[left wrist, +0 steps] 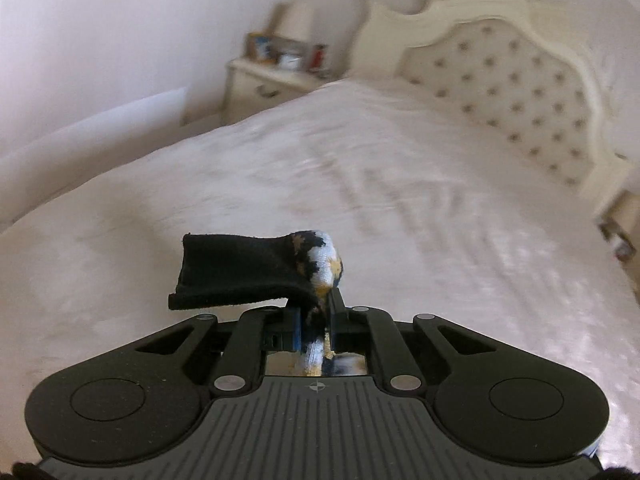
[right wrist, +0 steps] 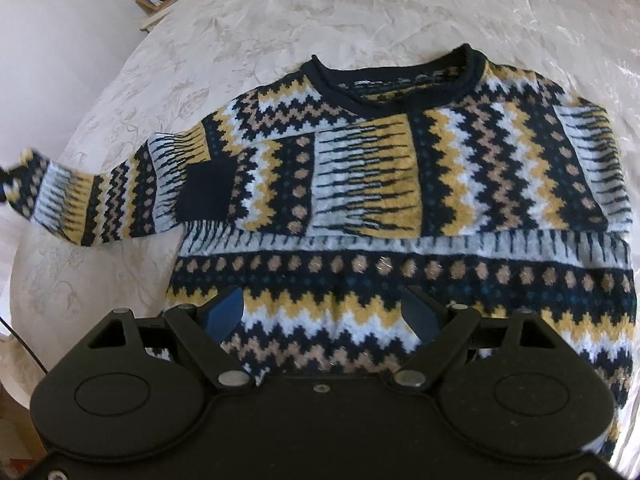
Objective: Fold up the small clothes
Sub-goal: 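Fold the held sleeve across the sweater body with the left tool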
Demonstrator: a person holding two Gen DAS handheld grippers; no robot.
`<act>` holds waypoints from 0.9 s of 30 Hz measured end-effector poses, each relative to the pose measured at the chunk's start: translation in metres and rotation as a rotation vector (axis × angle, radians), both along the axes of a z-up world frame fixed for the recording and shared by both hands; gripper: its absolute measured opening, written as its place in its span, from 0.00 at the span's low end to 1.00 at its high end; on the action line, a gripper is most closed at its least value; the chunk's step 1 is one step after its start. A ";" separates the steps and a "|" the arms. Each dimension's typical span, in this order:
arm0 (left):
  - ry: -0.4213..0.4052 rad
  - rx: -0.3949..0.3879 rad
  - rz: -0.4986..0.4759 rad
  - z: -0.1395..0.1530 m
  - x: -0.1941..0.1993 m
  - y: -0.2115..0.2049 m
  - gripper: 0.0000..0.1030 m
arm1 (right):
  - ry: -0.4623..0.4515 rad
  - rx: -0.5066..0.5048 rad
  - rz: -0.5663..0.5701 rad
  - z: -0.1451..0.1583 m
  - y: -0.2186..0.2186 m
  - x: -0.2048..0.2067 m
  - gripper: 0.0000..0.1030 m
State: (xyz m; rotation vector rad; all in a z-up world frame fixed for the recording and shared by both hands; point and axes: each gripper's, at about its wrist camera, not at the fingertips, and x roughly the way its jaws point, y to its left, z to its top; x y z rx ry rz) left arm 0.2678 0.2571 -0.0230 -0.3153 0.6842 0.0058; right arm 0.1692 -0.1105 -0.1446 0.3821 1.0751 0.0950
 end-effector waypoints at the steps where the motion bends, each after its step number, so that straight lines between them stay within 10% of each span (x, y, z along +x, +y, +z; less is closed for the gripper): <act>1: -0.006 -0.008 -0.021 0.005 -0.001 -0.014 0.11 | -0.003 0.005 0.000 0.000 -0.005 -0.003 0.85; 8: -0.031 -0.020 -0.166 0.013 0.004 -0.130 0.11 | -0.033 0.020 -0.026 0.005 -0.049 -0.029 0.85; 19: 0.093 -0.011 -0.416 -0.052 0.013 -0.293 0.12 | -0.049 0.031 -0.093 -0.002 -0.110 -0.060 0.85; 27: 0.112 -0.011 -0.620 -0.065 -0.005 -0.342 0.32 | -0.042 0.028 -0.118 -0.008 -0.124 -0.068 0.85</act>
